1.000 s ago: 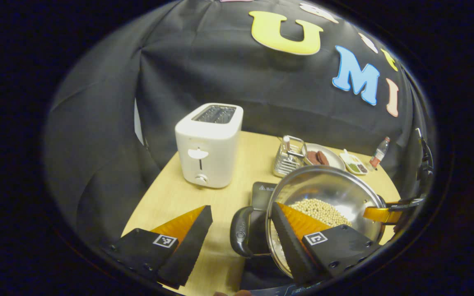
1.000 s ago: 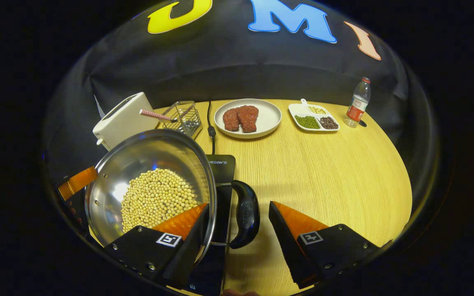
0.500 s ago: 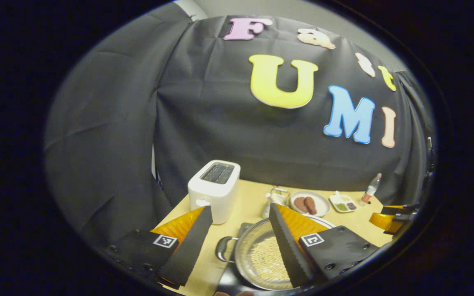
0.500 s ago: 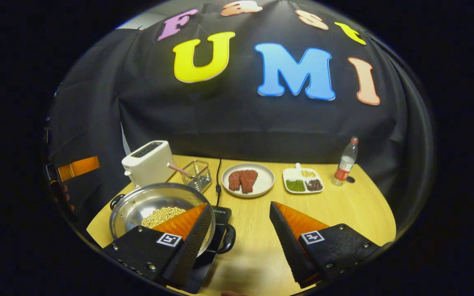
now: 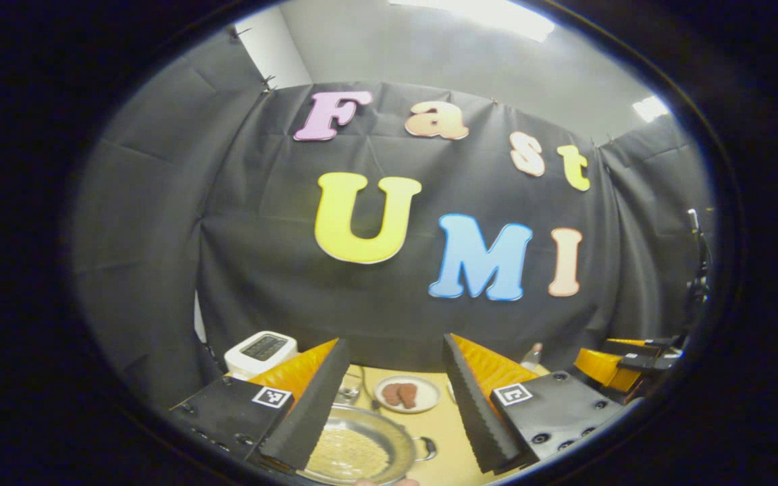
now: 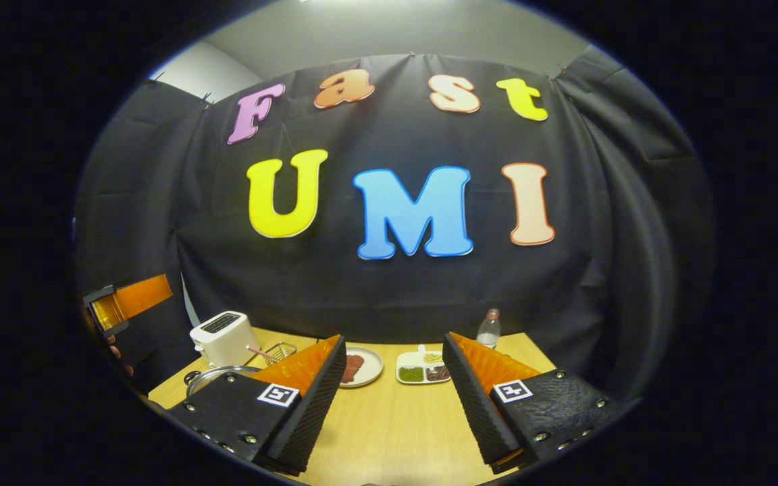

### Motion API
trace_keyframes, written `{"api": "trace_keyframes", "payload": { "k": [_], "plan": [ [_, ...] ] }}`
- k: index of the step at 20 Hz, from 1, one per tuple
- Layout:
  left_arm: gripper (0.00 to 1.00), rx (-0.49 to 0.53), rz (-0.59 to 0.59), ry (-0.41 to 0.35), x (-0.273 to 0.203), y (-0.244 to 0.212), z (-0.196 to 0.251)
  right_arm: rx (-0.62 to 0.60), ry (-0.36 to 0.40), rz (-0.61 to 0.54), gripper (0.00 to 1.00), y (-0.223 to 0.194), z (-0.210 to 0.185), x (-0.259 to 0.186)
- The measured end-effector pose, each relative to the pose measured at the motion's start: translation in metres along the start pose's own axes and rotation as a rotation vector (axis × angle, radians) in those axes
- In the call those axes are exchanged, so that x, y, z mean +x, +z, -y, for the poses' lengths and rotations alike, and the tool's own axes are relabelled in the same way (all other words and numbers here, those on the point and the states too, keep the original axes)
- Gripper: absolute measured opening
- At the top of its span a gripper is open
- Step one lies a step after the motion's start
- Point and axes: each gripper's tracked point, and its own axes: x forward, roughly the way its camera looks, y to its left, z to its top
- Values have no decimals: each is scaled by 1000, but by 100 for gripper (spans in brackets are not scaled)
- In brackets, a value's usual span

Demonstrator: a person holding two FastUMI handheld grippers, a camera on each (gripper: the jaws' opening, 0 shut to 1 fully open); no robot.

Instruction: First push the handle of the pot to place it horizontally, then grasp the pot with both hands and set it on the induction cooktop.

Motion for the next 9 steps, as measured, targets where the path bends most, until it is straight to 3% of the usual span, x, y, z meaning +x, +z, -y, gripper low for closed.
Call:
{"api": "trace_keyframes", "payload": {
  "k": [1,2,4,7,9],
  "plan": [
    [96,1,8,-10,-5,-1,20,5,-14,16,89,11,15,-8],
    [90,12,8,-12,-5,3,33,7,-23,32,89,21,28,-15],
    [96,28,1,-13,-11,4,61,20,-27,47,89,34,50,-26],
    [90,36,4,-24,-23,6,101,54,-19,53,89,49,69,-43],
    [96,48,8,-33,-29,8,121,54,-24,72,89,56,80,-48]
  ]
}}
